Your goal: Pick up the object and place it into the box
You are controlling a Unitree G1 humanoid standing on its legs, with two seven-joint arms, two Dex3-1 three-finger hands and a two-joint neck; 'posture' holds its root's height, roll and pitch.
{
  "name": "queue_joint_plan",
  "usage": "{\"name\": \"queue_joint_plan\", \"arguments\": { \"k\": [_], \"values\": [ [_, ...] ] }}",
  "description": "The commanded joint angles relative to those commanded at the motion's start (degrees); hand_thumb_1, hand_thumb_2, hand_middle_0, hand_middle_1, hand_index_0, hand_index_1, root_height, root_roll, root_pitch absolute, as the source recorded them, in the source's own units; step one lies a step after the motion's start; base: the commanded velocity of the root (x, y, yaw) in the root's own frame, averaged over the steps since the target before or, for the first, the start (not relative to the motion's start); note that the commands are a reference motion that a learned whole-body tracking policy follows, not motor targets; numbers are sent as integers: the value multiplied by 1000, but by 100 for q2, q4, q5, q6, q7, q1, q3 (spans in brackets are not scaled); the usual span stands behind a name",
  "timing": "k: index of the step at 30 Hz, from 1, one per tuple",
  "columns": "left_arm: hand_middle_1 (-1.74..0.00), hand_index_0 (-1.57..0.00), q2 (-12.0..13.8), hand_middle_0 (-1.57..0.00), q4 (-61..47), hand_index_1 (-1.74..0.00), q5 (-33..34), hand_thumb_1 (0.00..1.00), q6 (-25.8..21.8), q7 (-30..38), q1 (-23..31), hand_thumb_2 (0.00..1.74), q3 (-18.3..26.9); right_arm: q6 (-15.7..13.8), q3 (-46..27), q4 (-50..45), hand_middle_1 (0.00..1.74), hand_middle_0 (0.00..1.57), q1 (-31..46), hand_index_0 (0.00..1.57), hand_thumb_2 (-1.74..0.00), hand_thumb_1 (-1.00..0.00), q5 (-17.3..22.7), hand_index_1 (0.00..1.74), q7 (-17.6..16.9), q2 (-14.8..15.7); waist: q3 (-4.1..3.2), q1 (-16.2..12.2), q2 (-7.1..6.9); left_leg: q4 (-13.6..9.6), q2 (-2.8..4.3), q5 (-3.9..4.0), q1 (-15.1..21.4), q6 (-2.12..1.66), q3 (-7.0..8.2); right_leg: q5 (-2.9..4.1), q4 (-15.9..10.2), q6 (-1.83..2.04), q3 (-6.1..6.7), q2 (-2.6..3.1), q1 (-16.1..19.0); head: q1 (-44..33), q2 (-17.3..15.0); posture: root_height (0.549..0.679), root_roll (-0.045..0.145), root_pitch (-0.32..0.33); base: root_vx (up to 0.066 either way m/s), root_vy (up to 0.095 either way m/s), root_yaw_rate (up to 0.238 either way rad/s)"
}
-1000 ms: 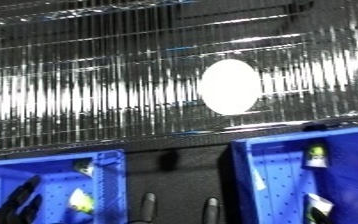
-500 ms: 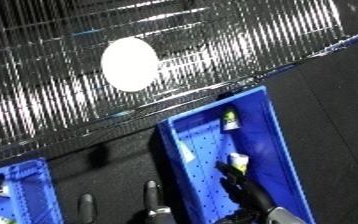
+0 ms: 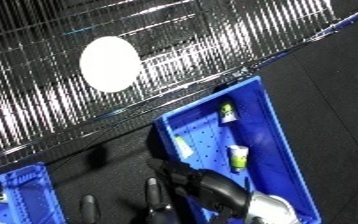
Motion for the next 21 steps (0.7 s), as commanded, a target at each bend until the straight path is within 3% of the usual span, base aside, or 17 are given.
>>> {"name": "queue_joint_plan", "arguments": {
  "k": [3, 6, 12, 15, 21],
  "values": [
    [0, 0, -32, 0, 51, 0, 47, 0, -29, 8, 13, 0, 63, -259, -319, -531, 0, 0, -21, 0, 0, 0, 213, 0, -47, -2, 0, -29, -6, 2, 21, -12, -9, -9, 22, -7, 8, 14, -6, -8, -10, -85, 79, 641, 44, 59, 16, 13, -10],
    [0, 0, -66, 0, 52, 0, 84, 0, -45, 32, 23, 0, 109, -638, -670, -982, 0, 0, -40, 0, 0, 0, 291, 0, -322, 56, 0, -55, 4, 18, 34, -31, -32, -13, 46, -7, 22, 27, -10, -23, -37, -142, 155, 641, 46, 62, 9, 17, 13],
    [0, 0, -169, 0, -50, 0, 228, 0, 19, 112, 50, 0, 178, -1614, -1351, -1417, 0, 0, -237, 0, 0, 0, -293, 0, -1293, 242, 0, -81, 52, 56, 26, -80, -61, -2, 82, -2, 26, 36, -18, -43, -61, -157, 321, 642, 49, 66, 13, 19, 3],
    [0, 0, -228, 0, -107, 0, 284, 0, 41, 141, 71, 0, 167, -1797, -1518, -1346, 0, 0, -439, 0, 0, 0, -585, 0, -1670, 263, 0, -49, 84, 79, 14, -95, -63, 8, 85, -11, 41, 25, -22, -61, -57, -133, 448, 641, 51, 64, 29, 13, 19],
    [0, 0, -254, 0, -266, 0, 337, 0, 157, 181, 138, 0, 101, -1899, -1497, -917, 0, 0, -994, 0, 0, 0, -1101, 0, -2512, 156, 0, 108, 174, 107, -47, -82, -117, 34, 57, -12, 61, -1, -54, -100, -89, 36, 673, 641, 54, 67, 24, 1, 59]
  ]
}}
